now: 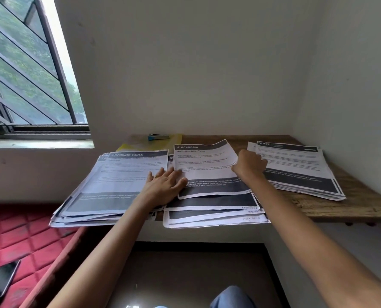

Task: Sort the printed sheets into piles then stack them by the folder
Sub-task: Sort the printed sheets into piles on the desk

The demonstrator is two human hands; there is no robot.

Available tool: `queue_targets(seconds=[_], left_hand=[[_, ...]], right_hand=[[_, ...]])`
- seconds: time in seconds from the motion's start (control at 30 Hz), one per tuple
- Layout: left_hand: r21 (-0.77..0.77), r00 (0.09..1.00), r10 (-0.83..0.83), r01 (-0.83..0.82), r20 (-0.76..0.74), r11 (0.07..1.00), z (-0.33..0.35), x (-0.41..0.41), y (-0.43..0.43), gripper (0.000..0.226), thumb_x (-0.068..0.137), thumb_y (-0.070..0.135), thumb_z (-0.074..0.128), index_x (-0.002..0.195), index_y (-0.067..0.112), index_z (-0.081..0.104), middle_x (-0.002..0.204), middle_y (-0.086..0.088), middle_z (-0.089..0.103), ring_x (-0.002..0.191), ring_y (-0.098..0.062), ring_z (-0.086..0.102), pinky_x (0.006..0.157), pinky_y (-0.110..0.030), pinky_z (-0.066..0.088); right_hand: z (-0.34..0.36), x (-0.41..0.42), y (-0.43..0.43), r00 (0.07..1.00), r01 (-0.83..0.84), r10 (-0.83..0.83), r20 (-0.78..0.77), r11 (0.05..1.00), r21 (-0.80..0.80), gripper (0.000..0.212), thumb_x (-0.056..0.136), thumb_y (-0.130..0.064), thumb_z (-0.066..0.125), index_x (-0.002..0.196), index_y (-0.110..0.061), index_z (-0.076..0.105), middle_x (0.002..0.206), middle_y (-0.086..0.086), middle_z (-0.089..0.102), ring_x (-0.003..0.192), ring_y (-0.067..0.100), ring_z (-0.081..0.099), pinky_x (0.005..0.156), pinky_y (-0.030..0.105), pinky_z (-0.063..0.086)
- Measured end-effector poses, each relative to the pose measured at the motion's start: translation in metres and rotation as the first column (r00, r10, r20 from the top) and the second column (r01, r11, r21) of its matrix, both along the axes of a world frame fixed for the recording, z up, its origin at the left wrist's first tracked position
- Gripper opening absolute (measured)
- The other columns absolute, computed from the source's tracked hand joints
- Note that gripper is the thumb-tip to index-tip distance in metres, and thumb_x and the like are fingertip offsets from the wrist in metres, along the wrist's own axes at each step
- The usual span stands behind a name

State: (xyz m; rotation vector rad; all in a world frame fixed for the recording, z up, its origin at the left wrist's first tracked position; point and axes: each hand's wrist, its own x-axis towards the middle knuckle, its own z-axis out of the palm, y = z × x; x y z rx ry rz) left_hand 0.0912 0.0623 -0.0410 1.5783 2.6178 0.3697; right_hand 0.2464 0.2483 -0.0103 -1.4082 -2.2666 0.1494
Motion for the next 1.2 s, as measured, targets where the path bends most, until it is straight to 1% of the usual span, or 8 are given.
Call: queue_targets(seconds=[0.13, 0.3, 0.37, 0.57, 0.7, 0.83, 1.0, 1.2], left_hand=[[0.016, 1.0, -0.002, 0.002, 0.018, 1.0, 0.0, -0.001, 0.0, 0.061, 0.099, 0.057, 0.016, 0.154, 0.03, 0.014, 0.162, 0.002, 0.005, 0.149, -0.023, 0.002, 0.118, -0.049, -0.006], [0.25, 0.969, -0.072, 0.011, 0.238, 0.968, 0.011, -0.007, -0.008, 0.077, 0.09, 0.069, 0.017, 0.152, 0.025, 0.019, 0.158, -0.004, 0.024, 0.145, -0.024, 0.023, 0.118, -0.053, 0.014], [0.37, 0.955, -0.083, -0.029, 0.284, 0.929, 0.023, -0.009, -0.015, 0.085, 0.083, 0.071, 0.018, 0.151, 0.02, 0.024, 0.155, -0.006, 0.031, 0.141, -0.024, 0.031, 0.115, -0.05, 0.024], [0.523, 0.954, -0.027, -0.139, 0.297, 0.841, 0.049, -0.037, -0.045, 0.069, 0.099, 0.053, 0.025, 0.151, 0.009, 0.023, 0.156, -0.01, 0.027, 0.143, -0.023, 0.027, 0.116, -0.033, 0.02], [0.603, 0.936, 0.058, -0.27, 0.347, 0.751, 0.059, -0.058, -0.068, 0.059, 0.102, 0.042, 0.024, 0.152, 0.011, 0.02, 0.157, -0.008, 0.027, 0.143, -0.021, 0.027, 0.114, -0.026, 0.017], [0.623, 0.939, 0.087, -0.288, 0.332, 0.727, 0.057, -0.074, -0.091, 0.069, 0.097, 0.054, 0.023, 0.152, 0.012, 0.02, 0.157, -0.008, 0.027, 0.144, -0.022, 0.026, 0.118, -0.033, 0.017], [0.466, 0.971, 0.187, -0.235, 0.148, 0.853, 0.046, -0.079, -0.105, 0.086, 0.085, 0.076, 0.018, 0.152, 0.022, 0.022, 0.16, -0.009, 0.016, 0.148, -0.027, 0.011, 0.117, -0.051, 0.001], [0.123, 0.978, 0.21, -0.209, 0.005, 0.97, 0.014, -0.065, -0.099, 0.063, 0.097, 0.061, 0.019, 0.152, 0.032, 0.018, 0.162, -0.001, 0.006, 0.149, -0.027, -0.002, 0.116, -0.049, -0.006]], right_hand=[[0.004, 0.001, 0.006, 0.986, -0.064, 0.069, -0.151, 0.997, 0.039, 0.018, 0.086, -0.014, 0.064, 0.101, -0.005, 0.063, 0.103, 0.014, 0.065, 0.092, 0.034, 0.062, 0.074, 0.038, 0.05], [0.037, 0.002, 0.006, 0.869, -0.147, 0.191, -0.457, 0.981, 0.13, 0.011, 0.087, -0.008, 0.06, 0.084, 0.002, 0.063, 0.086, 0.015, 0.066, 0.075, 0.028, 0.061, 0.053, 0.022, 0.037], [0.053, 0.0, 0.001, 0.804, -0.145, 0.225, -0.55, 0.972, 0.184, 0.012, 0.088, -0.009, 0.061, 0.084, 0.002, 0.063, 0.085, 0.013, 0.065, 0.073, 0.022, 0.056, 0.053, 0.021, 0.034], [0.071, -0.021, -0.021, 0.671, -0.127, 0.213, -0.71, 0.977, 0.172, 0.014, 0.089, -0.014, 0.06, 0.094, -0.002, 0.065, 0.095, 0.011, 0.067, 0.079, 0.018, 0.056, 0.065, 0.02, 0.036], [0.056, -0.051, -0.05, 0.674, -0.27, 0.215, -0.706, 0.962, 0.035, 0.017, 0.091, -0.012, 0.057, 0.1, 0.002, 0.063, 0.1, 0.014, 0.066, 0.093, 0.027, 0.062, 0.074, 0.028, 0.046], [0.038, -0.083, -0.092, 0.709, -0.4, 0.27, -0.651, 0.915, -0.057, 0.016, 0.093, -0.005, 0.051, 0.102, 0.004, 0.061, 0.103, 0.016, 0.064, 0.088, 0.02, 0.058, 0.065, 0.02, 0.036], [0.02, -0.11, -0.13, 0.786, -0.46, 0.346, -0.513, 0.881, -0.109, 0.02, 0.09, 0.001, 0.049, 0.107, 0.005, 0.06, 0.115, 0.019, 0.062, 0.104, 0.029, 0.059, 0.072, 0.023, 0.041], [0.009, -0.117, -0.153, 0.83, -0.54, 0.483, -0.279, 0.822, -0.182, 0.052, 0.089, -0.006, 0.053, 0.135, 0.009, 0.034, 0.141, 0.025, 0.033, 0.13, 0.033, 0.036, 0.105, 0.028, 0.033]])
